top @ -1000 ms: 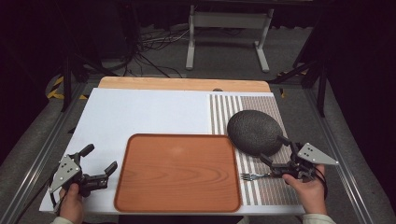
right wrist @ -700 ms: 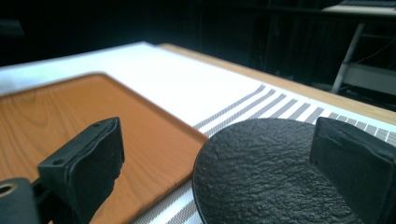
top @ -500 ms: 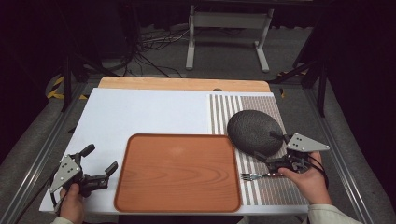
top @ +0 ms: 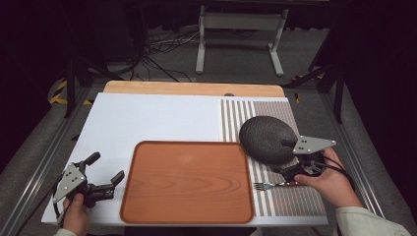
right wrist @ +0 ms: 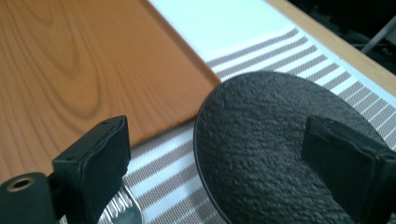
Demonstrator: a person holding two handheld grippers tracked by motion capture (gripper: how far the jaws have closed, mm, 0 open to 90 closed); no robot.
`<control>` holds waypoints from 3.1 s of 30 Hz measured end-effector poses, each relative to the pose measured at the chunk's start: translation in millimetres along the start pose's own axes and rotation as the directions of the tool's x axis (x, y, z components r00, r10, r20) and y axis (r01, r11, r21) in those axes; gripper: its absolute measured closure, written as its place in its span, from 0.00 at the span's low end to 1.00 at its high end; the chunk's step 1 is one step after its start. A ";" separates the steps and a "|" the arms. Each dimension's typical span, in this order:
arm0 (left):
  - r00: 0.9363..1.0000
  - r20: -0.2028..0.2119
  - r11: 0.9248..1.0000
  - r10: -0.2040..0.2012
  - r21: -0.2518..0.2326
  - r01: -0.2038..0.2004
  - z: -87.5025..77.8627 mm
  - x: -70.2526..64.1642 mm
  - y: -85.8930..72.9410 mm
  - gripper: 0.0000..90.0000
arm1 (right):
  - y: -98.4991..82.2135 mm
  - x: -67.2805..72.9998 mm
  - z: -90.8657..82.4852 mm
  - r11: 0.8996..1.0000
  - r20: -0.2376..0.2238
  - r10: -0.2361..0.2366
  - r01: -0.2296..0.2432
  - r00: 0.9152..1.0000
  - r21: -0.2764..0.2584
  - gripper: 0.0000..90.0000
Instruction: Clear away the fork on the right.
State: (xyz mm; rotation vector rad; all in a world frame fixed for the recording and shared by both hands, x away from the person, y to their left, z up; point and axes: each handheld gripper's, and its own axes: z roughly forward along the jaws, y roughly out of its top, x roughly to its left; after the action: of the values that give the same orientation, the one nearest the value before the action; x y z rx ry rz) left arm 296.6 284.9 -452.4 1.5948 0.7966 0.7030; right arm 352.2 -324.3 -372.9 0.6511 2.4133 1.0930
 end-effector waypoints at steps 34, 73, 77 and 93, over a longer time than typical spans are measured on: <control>1.000 0.007 1.000 -0.001 0.004 0.001 -0.5 0.9 0.3 0.00 | 8.4 2.6 14.7 0.879 -0.197 -0.125 0.201 0.972 0.433 0.17; 1.000 0.012 1.000 -0.005 0.002 0.005 0.1 0.7 0.1 0.00 | -4.8 6.8 26.8 0.697 -0.375 -0.170 0.380 0.911 0.608 0.52; 1.000 0.010 1.000 -0.007 0.002 0.007 -0.2 0.9 0.1 0.00 | -7.5 5.8 28.6 0.654 -0.408 -0.185 0.422 0.894 0.628 0.62; 1.000 0.013 1.000 -0.006 0.002 0.006 -0.1 1.2 0.1 0.00 | -13.7 5.4 40.5 0.544 -0.481 -0.242 0.528 0.843 0.652 0.83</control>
State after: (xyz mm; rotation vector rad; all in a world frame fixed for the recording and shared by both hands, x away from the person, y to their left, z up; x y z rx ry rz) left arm 297.2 285.8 -452.4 1.5965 0.7923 0.6878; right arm 366.4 -305.6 -409.0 0.0882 3.1001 -0.1047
